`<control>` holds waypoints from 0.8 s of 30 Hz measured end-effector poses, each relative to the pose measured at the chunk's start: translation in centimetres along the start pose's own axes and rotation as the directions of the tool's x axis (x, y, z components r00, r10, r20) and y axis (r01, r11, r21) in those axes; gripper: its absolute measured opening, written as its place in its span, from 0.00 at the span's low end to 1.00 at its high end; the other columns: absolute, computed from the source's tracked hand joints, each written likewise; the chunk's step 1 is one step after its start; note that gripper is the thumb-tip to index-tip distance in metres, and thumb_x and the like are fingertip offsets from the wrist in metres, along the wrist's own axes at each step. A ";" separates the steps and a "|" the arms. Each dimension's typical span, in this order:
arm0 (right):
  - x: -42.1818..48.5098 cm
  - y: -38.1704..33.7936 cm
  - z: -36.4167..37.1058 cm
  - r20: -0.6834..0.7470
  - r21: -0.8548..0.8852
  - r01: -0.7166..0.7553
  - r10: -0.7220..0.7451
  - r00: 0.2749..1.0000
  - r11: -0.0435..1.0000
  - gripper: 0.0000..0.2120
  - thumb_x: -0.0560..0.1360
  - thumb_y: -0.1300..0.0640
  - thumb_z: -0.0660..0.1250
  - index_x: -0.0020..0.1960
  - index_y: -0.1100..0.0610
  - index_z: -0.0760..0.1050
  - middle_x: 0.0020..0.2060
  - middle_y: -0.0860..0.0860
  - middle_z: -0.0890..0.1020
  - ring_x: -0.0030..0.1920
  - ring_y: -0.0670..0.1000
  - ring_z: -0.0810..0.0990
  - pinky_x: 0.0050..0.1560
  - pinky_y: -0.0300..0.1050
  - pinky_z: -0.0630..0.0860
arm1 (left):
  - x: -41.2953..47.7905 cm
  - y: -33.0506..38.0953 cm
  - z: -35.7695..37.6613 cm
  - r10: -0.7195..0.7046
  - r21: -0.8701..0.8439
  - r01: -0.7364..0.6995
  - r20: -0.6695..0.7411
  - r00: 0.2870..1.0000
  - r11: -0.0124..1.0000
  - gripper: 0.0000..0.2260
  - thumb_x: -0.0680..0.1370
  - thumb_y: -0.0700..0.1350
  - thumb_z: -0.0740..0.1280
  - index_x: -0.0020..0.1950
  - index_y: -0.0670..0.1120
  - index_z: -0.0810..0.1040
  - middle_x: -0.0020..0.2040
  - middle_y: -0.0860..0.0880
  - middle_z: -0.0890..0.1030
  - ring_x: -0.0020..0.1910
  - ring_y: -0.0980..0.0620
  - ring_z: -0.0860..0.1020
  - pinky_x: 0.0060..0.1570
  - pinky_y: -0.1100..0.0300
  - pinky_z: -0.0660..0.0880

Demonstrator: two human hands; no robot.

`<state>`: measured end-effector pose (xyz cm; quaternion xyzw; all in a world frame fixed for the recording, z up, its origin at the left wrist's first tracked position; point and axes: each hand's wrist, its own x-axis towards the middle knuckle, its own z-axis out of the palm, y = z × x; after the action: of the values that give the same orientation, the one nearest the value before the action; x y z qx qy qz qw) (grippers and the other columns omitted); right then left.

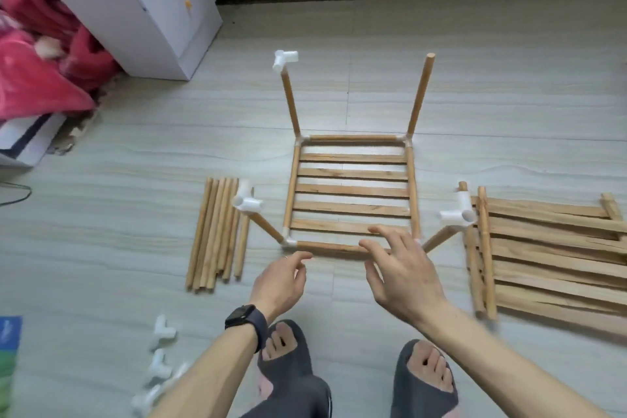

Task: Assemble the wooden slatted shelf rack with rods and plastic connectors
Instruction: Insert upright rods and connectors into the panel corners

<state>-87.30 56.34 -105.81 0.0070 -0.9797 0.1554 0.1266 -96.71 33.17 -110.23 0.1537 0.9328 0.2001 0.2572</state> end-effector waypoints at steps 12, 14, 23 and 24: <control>5.2 -4.8 14.6 0.856 -0.181 0.008 0.153 0.495 0.984 0.38 0.81 0.46 0.57 0.83 0.52 0.41 0.82 0.51 0.37 0.81 0.61 0.41 0.77 0.67 0.54 | -10.5 -19.8 -2.9 -0.702 -0.110 0.696 -0.195 0.685 0.710 0.22 0.81 0.48 0.63 0.75 0.56 0.67 0.77 0.45 0.61 0.74 0.44 0.64 0.64 0.51 0.72; 4.9 -4.7 14.9 0.851 -0.209 0.047 0.158 0.500 0.977 0.40 0.80 0.46 0.58 0.83 0.54 0.40 0.82 0.50 0.35 0.81 0.61 0.40 0.77 0.67 0.56 | -10.1 -22.2 -3.0 -0.727 -0.242 0.689 -0.133 0.674 0.683 0.23 0.81 0.46 0.64 0.76 0.54 0.67 0.75 0.41 0.63 0.71 0.41 0.68 0.65 0.51 0.70; 6.1 -4.6 14.6 0.845 -0.212 0.121 0.120 0.521 0.970 0.43 0.75 0.38 0.59 0.83 0.49 0.43 0.83 0.49 0.42 0.77 0.63 0.53 0.69 0.59 0.71 | -7.5 -23.0 -2.5 -0.571 -0.270 0.533 -0.082 0.817 0.802 0.09 0.80 0.49 0.66 0.61 0.54 0.80 0.49 0.48 0.82 0.51 0.48 0.80 0.49 0.57 0.76; 6.1 -4.5 14.6 0.847 -0.212 0.128 0.116 0.519 0.969 0.44 0.74 0.37 0.58 0.83 0.49 0.44 0.83 0.49 0.43 0.76 0.63 0.54 0.69 0.59 0.71 | -6.9 -21.9 -2.8 -0.540 -0.313 0.493 -0.083 0.838 0.812 0.09 0.80 0.50 0.67 0.60 0.56 0.80 0.47 0.50 0.82 0.48 0.52 0.80 0.45 0.62 0.75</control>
<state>-96.58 47.74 -116.34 0.0696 -0.9265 0.0082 -0.3698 -96.54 10.56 -115.07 -0.1614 0.9196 0.2643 0.2416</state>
